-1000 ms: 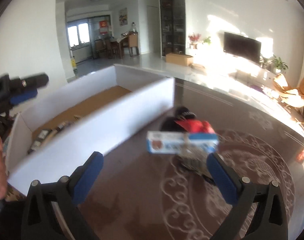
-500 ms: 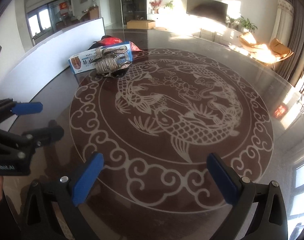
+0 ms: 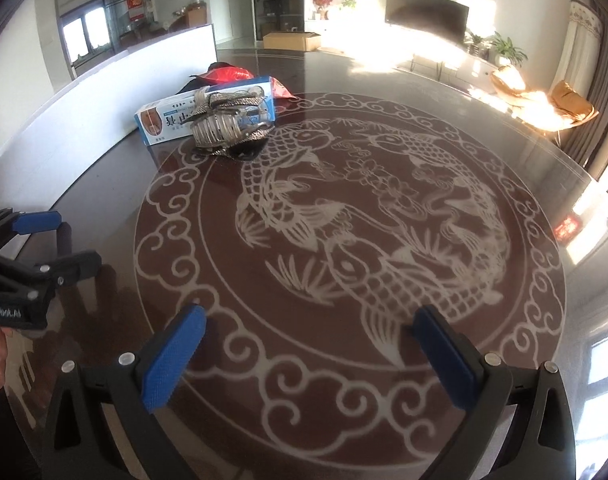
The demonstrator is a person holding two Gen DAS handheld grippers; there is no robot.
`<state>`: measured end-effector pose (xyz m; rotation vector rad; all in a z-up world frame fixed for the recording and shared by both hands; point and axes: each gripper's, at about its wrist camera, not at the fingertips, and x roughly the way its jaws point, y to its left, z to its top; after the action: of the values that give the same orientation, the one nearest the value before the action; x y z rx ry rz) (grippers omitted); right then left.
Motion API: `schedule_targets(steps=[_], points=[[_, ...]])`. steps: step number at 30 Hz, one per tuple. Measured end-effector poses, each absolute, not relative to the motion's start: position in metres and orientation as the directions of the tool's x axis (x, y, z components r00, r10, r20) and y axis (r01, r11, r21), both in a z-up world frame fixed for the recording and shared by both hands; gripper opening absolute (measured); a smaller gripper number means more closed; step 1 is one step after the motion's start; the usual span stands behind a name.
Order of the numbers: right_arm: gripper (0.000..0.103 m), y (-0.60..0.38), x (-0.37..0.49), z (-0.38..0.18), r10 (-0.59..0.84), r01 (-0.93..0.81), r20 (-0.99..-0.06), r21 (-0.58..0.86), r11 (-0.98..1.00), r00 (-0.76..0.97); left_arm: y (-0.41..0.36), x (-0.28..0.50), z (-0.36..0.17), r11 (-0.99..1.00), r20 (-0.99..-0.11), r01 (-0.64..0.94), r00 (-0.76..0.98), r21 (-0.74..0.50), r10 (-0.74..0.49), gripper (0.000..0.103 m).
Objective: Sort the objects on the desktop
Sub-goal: 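Grasp the rhinestone bow hair clip with the right tool, then grasp the blue-and-white medicine box with the left tool while the right tool holds the bow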
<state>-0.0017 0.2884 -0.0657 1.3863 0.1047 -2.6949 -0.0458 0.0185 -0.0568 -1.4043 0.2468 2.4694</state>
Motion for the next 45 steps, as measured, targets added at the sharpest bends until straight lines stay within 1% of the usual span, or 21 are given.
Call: schedule_targets(steps=[5, 11, 14, 15, 17, 18, 19, 22, 29, 33, 35, 38, 42, 45], points=[[0.103, 0.263, -0.059, -0.065, -0.132, 0.241, -0.814, -0.01, -0.971, -0.566, 0.018, -0.048, -0.059, -0.939, -0.857, -0.345, -0.486, 0.006, 0.173, 0.103], [0.103, 0.239, -0.121, -0.064, -0.152, 0.275, -0.816, -0.009, -0.962, -0.558, 0.019, -0.051, -0.061, -0.937, -0.855, -0.35, -0.488, 0.006, 0.177, 0.103], [0.103, 0.235, -0.136, -0.063, -0.162, 0.295, -0.825, -0.006, -0.956, -0.541, 0.018, -0.05, -0.06, -0.935, -0.852, -0.356, -0.491, 0.006, 0.182, 0.103], [0.101, 0.236, -0.136, -0.062, -0.16, 0.293, -0.824, -0.008, -0.956, -0.544, 0.018, -0.049, -0.06, -0.934, -0.852, -0.357, -0.491, 0.006, 0.182, 0.103], [0.082, 0.237, -0.134, -0.06, -0.16, 0.287, -0.815, -0.008, -0.958, -0.556, 0.018, -0.048, -0.059, -0.935, -0.853, -0.356, -0.489, 0.005, 0.181, 0.103], [0.064, 0.239, -0.131, -0.057, -0.159, 0.279, -0.805, -0.008, -0.96, -0.571, 0.017, -0.048, -0.059, -0.935, -0.855, -0.356, -0.487, 0.005, 0.181, 0.103], [0.055, 0.245, -0.121, -0.054, -0.166, 0.268, -0.795, 0.005, -0.963, -0.583, 0.017, -0.048, -0.059, -0.934, -0.856, -0.357, -0.485, 0.004, 0.181, 0.103], [0.053, 0.254, -0.103, -0.054, -0.161, 0.263, -0.791, 0.0, -0.965, -0.59, 0.016, -0.046, -0.058, -0.934, -0.854, -0.358, -0.487, 0.004, 0.183, 0.103], [0.053, 0.284, -0.009, -0.053, -0.159, 0.276, -0.784, -0.017, -0.961, -0.6, 0.017, -0.046, -0.057, -0.935, -0.855, -0.355, -0.486, 0.002, 0.183, 0.103], [0.054, 0.304, 0.018, -0.054, -0.168, 0.264, -0.783, 0.005, -0.964, -0.598, 0.028, -0.059, -0.054, -0.93, -0.866, -0.367, -0.464, -0.004, 0.187, 0.103], [0.054, 0.307, 0.021, -0.056, -0.171, 0.253, -0.782, 0.018, -0.967, -0.599, 0.039, -0.07, -0.043, -0.918, -0.84, -0.394, -0.511, 0.041, 0.181, 0.103], [0.054, 0.303, 0.026, -0.058, -0.151, 0.253, -0.784, -0.008, -0.967, -0.603, 0.053, -0.096, -0.027, -0.913, -0.793, -0.379, -0.598, 0.151, 0.117, 0.103], [0.056, 0.304, 0.027, -0.056, -0.165, 0.256, -0.783, 0.007, -0.967, -0.6, 0.064, -0.147, -0.021, -0.902, -0.763, -0.378, -0.639, 0.206, 0.094, 0.103], [0.056, 0.304, 0.027, -0.056, -0.164, 0.255, -0.783, 0.006, -0.967, -0.6, 0.076, -0.171, -0.03, -0.869, -0.788, -0.444, -0.606, 0.218, 0.112, 0.103]])
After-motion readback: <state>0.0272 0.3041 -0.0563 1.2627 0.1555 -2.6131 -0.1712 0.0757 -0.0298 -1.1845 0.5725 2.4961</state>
